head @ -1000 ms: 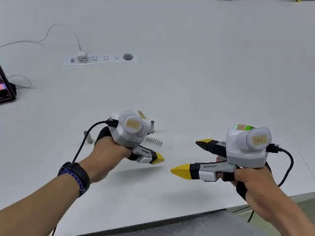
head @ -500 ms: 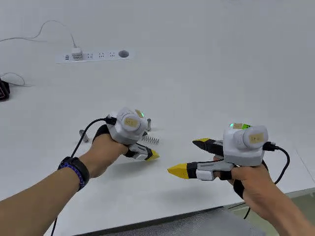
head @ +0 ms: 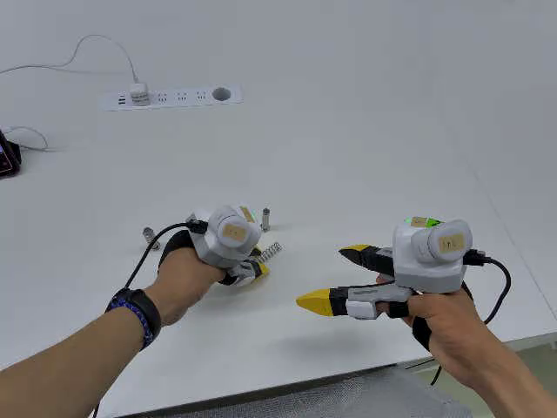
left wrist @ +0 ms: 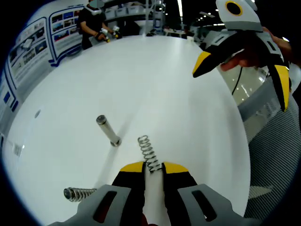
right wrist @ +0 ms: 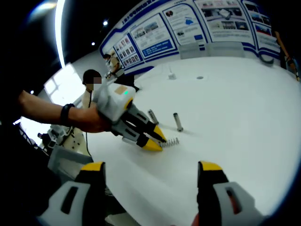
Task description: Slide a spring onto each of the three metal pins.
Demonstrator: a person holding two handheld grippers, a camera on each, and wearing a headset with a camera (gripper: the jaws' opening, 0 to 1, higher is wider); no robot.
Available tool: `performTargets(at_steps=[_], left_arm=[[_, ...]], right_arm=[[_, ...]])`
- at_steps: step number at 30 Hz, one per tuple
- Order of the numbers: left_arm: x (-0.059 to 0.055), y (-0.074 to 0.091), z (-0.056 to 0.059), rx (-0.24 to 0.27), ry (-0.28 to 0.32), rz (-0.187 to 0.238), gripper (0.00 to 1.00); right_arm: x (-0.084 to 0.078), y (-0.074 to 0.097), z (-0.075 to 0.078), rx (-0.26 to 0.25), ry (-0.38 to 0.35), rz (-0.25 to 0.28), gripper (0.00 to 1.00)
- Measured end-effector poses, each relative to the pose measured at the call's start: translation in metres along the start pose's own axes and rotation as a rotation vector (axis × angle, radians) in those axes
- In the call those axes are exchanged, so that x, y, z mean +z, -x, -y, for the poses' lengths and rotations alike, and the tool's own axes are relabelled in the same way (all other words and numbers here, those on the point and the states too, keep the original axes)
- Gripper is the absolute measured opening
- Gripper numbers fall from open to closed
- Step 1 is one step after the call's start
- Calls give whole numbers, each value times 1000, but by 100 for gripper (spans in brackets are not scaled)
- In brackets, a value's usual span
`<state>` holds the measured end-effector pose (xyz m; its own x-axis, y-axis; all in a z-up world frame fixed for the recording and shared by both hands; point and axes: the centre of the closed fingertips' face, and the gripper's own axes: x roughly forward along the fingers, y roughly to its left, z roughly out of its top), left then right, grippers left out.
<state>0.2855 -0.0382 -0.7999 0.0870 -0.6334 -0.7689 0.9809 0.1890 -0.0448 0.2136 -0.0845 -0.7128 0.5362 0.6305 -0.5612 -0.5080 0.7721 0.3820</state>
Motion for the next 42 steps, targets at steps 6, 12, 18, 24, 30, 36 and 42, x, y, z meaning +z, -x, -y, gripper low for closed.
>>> performTargets(at_steps=[6, 12, 18, 24, 30, 36, 42], left_arm=[[1, -1, 2, 9, 46, 4, 12], [-2, 2, 6, 31, 66, -11, 11], [-12, 10, 10, 45, 67, -19, 11], [-16, 12, 9, 58, 106, 1, 13], [-12, 9, 11, 73, 123, 26, 20], [-8, 4, 9, 114, 75, 6, 13], [-13, 8, 8, 121, 131, 4, 10]], right_arm=[[-1, 1, -1, 0, -3, 3, 81], [-1, 2, -2, -1, -3, 5, 81], [-2, 4, -3, -2, -11, 14, 81], [-7, 4, -7, 3, -16, 8, 81], [-7, 4, -9, 6, -16, 11, 81], [-6, 5, -9, 5, -14, 12, 81], [-5, 6, -8, 5, -10, 13, 81]])
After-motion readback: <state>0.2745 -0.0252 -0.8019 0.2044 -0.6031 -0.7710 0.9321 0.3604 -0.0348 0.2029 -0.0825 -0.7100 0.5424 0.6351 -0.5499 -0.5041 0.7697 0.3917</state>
